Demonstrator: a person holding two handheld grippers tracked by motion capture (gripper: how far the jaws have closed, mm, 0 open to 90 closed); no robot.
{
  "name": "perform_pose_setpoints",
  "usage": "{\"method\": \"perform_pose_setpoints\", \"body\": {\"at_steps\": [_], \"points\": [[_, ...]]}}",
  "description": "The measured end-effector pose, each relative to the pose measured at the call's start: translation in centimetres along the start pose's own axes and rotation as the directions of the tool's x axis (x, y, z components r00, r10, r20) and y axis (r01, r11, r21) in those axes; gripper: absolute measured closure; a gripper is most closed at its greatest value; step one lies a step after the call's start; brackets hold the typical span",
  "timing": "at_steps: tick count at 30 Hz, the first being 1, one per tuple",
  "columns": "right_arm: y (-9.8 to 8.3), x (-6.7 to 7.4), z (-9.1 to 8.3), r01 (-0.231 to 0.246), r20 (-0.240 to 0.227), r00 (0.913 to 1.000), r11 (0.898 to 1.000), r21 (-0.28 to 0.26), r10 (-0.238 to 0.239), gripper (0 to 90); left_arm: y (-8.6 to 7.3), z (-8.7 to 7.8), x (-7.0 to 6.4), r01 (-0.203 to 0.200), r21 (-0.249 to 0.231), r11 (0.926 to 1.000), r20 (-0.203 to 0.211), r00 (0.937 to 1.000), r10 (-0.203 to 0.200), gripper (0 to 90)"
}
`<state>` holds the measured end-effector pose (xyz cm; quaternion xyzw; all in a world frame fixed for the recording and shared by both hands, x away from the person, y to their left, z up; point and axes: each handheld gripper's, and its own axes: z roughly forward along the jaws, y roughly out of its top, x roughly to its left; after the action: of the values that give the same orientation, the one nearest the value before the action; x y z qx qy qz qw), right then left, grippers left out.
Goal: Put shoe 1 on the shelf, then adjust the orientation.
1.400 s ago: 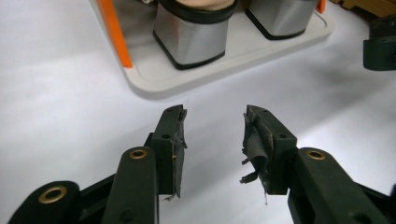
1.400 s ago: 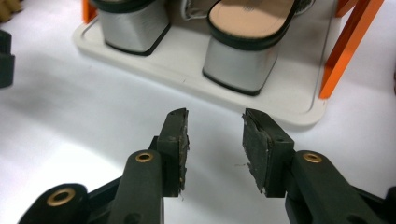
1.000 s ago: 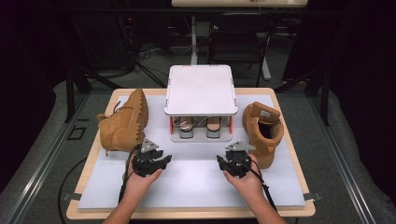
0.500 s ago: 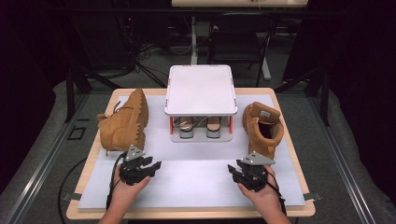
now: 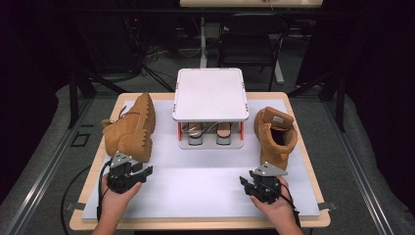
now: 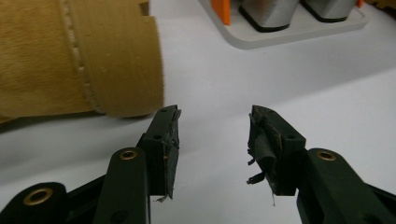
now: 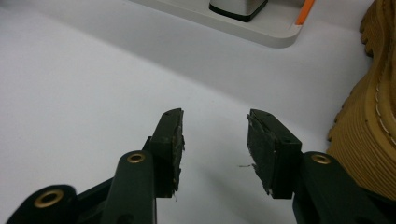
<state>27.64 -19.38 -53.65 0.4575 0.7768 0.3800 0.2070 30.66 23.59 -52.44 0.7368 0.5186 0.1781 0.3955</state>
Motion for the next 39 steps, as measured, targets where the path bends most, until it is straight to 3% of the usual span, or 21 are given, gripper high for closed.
{"method": "perform_pose_setpoints", "body": {"at_steps": [7,19,22,29,35,39], "points": [[0.0,-0.1,-0.1,-0.033,-0.017,0.9993,0.999,-0.010,0.033,54.3,-0.1,-0.3,1.4,0.038,-0.009,0.9993,-0.022,0.9990,-0.038,50.3],[0.2,-0.2,0.2,-0.048,-0.024,0.9986,0.999,-0.010,0.047,53.7,0.4,-0.8,2.2,0.036,0.003,0.9993,-0.011,0.9993,-0.036,49.5],[0.2,0.1,0.1,-0.015,-0.018,0.9997,1.000,-0.010,0.015,53.0,0.8,-1.2,2.4,0.037,0.005,0.9993,-0.012,0.9993,-0.036,47.8],[0.2,-0.1,-0.3,-0.033,-0.013,0.9994,0.999,-0.023,0.033,51.5,1.9,-1.7,3.1,0.062,-0.002,0.9981,-0.007,0.9980,-0.062,45.9],[0.3,-0.2,-0.2,-0.044,-0.017,0.9989,0.999,-0.028,0.044,50.9,3.1,-1.8,3.8,0.046,0.016,0.9988,-0.022,0.9987,-0.046,45.9],[0.4,-0.3,0.1,-0.054,-0.035,0.9979,0.999,0.007,0.054,42.5,4.0,-1.8,4.4,0.050,0.017,0.9986,-0.026,0.9984,-0.050,45.5]]}}
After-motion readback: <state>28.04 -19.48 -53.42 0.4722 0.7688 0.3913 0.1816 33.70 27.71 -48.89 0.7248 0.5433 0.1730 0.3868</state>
